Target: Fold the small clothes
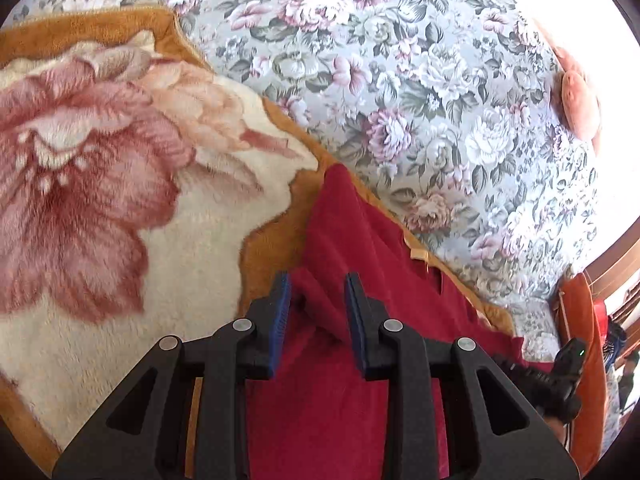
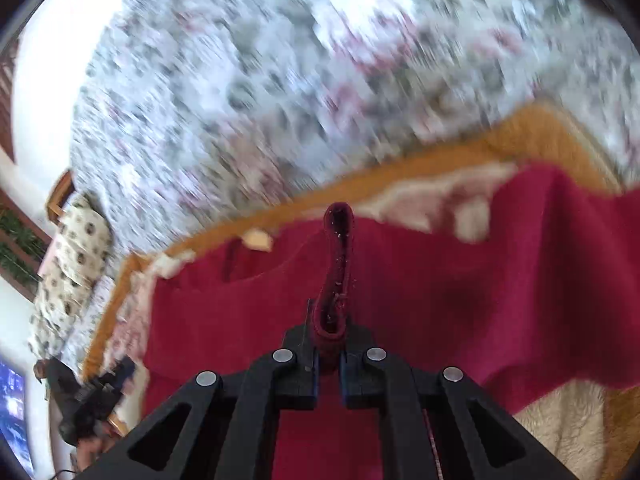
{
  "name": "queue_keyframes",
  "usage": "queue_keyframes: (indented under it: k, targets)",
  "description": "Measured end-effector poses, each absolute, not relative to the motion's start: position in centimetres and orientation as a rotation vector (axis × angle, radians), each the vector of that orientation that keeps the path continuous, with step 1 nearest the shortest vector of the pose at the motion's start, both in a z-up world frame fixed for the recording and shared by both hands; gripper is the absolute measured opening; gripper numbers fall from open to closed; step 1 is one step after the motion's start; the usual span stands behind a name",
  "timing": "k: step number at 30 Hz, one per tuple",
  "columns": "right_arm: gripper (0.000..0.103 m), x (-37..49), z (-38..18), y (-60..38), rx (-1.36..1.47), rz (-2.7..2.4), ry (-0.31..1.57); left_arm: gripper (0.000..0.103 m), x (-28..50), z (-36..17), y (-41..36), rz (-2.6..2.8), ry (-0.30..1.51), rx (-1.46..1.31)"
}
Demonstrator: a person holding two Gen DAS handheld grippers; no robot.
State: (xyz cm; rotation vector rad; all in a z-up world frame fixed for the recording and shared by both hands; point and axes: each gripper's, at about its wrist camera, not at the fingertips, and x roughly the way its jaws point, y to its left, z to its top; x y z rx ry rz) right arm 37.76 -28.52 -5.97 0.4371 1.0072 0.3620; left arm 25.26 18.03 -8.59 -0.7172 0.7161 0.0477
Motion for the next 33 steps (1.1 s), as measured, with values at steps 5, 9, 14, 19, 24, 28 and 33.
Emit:
queue_keyframes:
  k: [5, 9, 14, 19, 24, 28, 33]
  targets:
    - [0.006, 37.5, -9.7, -30.0, 0.613, 0.339, 1.052, 0.025, 30.1, -8.1, 16.7, -0.070, 0.749, -0.665]
    - [0.009, 37.0, -8.2, -31.0, 0.608, 0.274, 1.029, 0.025, 32.0, -10.8, 16.3, 0.076, 0.905, -0.552]
    - [0.010, 33.7, -3.4, -27.9, 0.338, 0.209, 0.870, 0.029, 30.3, -12.8, 18.6, 0.100, 0.869, -0.667]
    - [0.010, 32.2, -2.9, -24.7, 0.116, 0.024, 0.812, 0.029, 29.1, -10.2, 18.4, 0.136, 0.806, -0.645]
    - [0.010, 31.0, -2.9, -27.4, 0.140, -0.076, 0.789, 0.029, 31.3, -7.4, 15.7, 0.049, 0.752, -0.494]
    - [0.010, 30.5, -2.1, -25.6, 0.138, 0.144, 0.787, 0.029, 34.8, -8.4, 14.4, 0.008, 0.796, -0.443]
    - [0.010, 33.6, -7.5, -24.9, 0.184, 0.151, 0.962, 0.029, 38.4, -12.4, 16.8, 0.106, 0.955, -0.437]
